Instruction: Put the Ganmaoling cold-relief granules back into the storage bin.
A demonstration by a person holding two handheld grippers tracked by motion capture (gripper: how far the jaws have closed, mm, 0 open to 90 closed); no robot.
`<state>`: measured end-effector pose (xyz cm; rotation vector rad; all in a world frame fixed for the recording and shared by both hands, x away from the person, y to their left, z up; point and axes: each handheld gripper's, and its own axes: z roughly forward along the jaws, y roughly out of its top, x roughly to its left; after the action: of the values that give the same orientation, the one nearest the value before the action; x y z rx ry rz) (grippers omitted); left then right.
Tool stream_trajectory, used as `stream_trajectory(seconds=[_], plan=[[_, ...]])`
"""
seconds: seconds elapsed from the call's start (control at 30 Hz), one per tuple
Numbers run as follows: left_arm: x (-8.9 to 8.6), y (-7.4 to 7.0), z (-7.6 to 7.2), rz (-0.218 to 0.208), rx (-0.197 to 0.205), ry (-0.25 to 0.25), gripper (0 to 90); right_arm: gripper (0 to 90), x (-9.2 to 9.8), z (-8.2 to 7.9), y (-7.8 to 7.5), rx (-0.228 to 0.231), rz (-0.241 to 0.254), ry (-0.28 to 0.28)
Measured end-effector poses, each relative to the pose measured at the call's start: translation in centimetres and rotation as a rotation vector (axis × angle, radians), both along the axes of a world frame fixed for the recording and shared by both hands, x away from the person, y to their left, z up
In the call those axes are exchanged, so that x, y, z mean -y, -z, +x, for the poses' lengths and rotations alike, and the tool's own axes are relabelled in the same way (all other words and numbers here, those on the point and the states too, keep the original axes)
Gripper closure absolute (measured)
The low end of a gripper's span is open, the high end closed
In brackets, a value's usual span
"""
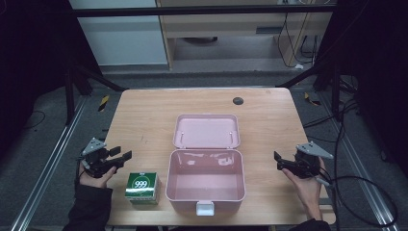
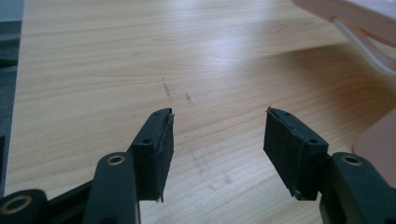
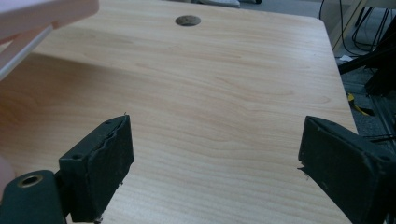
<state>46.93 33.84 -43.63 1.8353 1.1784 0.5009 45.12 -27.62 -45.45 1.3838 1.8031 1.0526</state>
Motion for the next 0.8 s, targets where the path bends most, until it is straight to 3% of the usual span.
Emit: stream_trajectory(seconds=[0.13, 0.3, 0.53, 0.63, 0.8], plan=[[0.2, -0.6, 0.1, 0.000, -0.011, 0.053, 40.6, 10.7, -0.1, -0.2, 0.1, -0.005, -0.037, 0.004], [0.6, -1.6, 0.1, 0.012, -0.002, 0.134, 39.5, 10.7, 0.2, -0.4, 0.2, 0.004, -0.026, 0.005], [1.3, -2.3, 0.3, 0.083, -0.030, 0.231, 36.6, 10.6, -0.1, -0.5, 0.3, 0.014, -0.049, -0.005], [1.6, -2.9, 0.2, 0.131, -0.033, 0.270, 35.1, 10.6, -0.1, -0.6, 0.4, 0.020, -0.068, -0.008], [1.7, -4.2, -0.1, 0.166, -0.036, 0.314, 33.9, 10.6, 0.0, -0.6, 0.8, 0.017, -0.097, -0.006]])
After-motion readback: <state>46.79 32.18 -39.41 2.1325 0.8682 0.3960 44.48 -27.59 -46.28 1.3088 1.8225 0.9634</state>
